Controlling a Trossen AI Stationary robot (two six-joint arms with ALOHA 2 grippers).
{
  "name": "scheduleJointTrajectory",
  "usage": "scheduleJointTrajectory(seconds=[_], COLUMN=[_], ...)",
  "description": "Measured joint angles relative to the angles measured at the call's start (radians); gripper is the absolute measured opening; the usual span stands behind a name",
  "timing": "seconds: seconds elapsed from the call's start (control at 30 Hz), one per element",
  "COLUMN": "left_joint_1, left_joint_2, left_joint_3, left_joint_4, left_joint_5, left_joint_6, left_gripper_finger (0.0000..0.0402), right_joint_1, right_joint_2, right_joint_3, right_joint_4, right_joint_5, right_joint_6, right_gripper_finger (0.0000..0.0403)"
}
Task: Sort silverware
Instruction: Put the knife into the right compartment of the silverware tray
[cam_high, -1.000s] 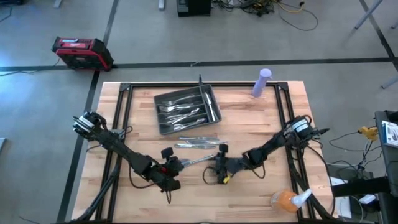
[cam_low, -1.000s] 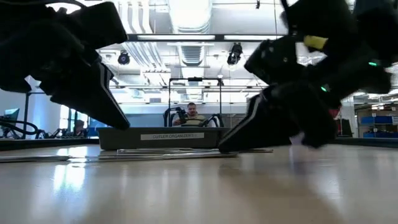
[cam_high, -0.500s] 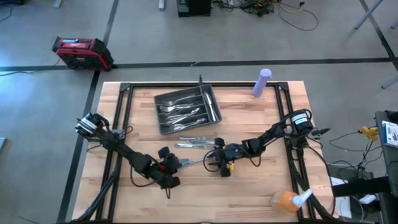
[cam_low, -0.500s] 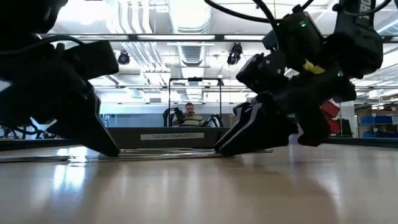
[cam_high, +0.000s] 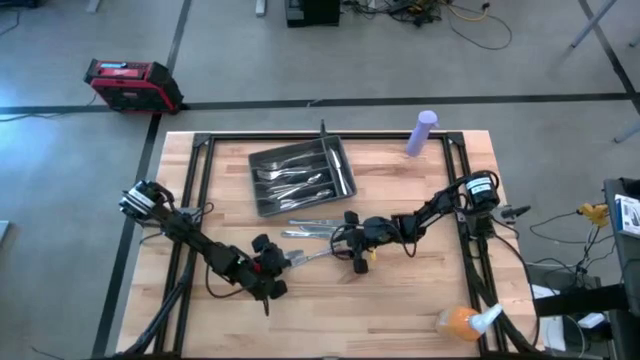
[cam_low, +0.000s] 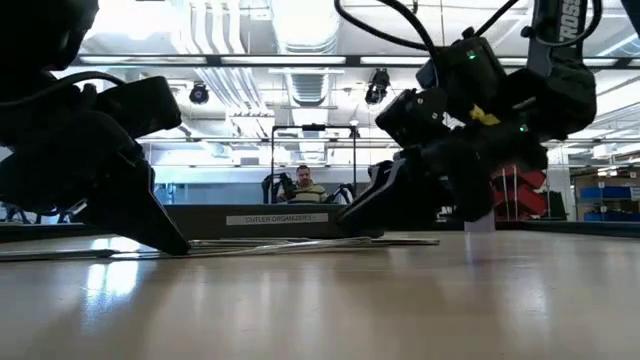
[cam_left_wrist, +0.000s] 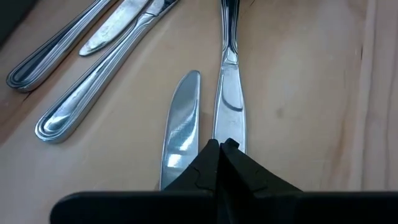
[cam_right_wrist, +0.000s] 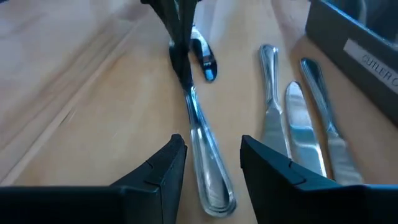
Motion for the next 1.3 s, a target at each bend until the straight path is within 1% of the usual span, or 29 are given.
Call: scheduleJointTrajectory(seconds=[0.07,0.17,0.43,0.5,0.6,0.77,0.83,0.9,0.97,1.1,1.2,1.3], left_joint_1=[0.0,0.0,0.001,0.001,0.001,0.001,0.002,0.015,0.031,0.082,0.132,0.187], left_joint_2=[0.0,0.0,0.002,0.002,0.002,-0.018,-0.032,-0.052,-0.06,-0.055,-0.057,-0.057], left_joint_3=[0.0,0.0,-0.002,-0.002,-0.004,0.0,0.01,0.031,0.046,0.065,0.072,0.07], left_joint_4=[-0.001,-0.002,-0.01,-0.01,-0.018,-0.025,-0.025,0.031,0.111,0.241,0.252,0.253], left_joint_5=[-0.002,-0.003,-0.028,-0.034,-0.058,-0.112,-0.147,-0.156,-0.139,-0.042,0.019,0.107], left_joint_6=[0.001,0.002,0.006,0.006,0.007,0.012,0.031,0.094,0.175,0.344,0.401,0.446], left_gripper_finger=[0.0,0.0,0.0,0.0,0.0,0.0,0.0,0.0,0.0,0.0006,0.0027,0.0059], right_joint_1=[-0.017,-0.031,-0.029,-0.029,-0.029,-0.027,-0.018,-0.006,0.012,0.046,0.069,0.095], right_joint_2=[0.013,0.05,0.12,0.132,0.144,0.148,0.141,0.121,0.101,0.062,0.036,0.032], right_joint_3=[0.001,0.001,0.005,0.006,0.006,0.005,0.005,0.006,0.005,0.012,0.029,0.042], right_joint_4=[0.004,-0.002,0.036,0.033,0.032,0.035,0.026,-0.001,-0.022,-0.073,-0.133,-0.156], right_joint_5=[-0.042,-0.076,-0.104,-0.105,-0.109,-0.089,-0.052,-0.008,0.053,0.136,0.195,0.243], right_joint_6=[-0.005,0.002,0.01,0.008,0.004,0.001,-0.018,-0.062,-0.117,-0.179,-0.238,-0.303], right_gripper_finger=[0.0131,0.0125,0.0112,0.0097,0.0058,0.0057,0.0057,0.0057,0.0056,0.0056,0.0056,0.0056])
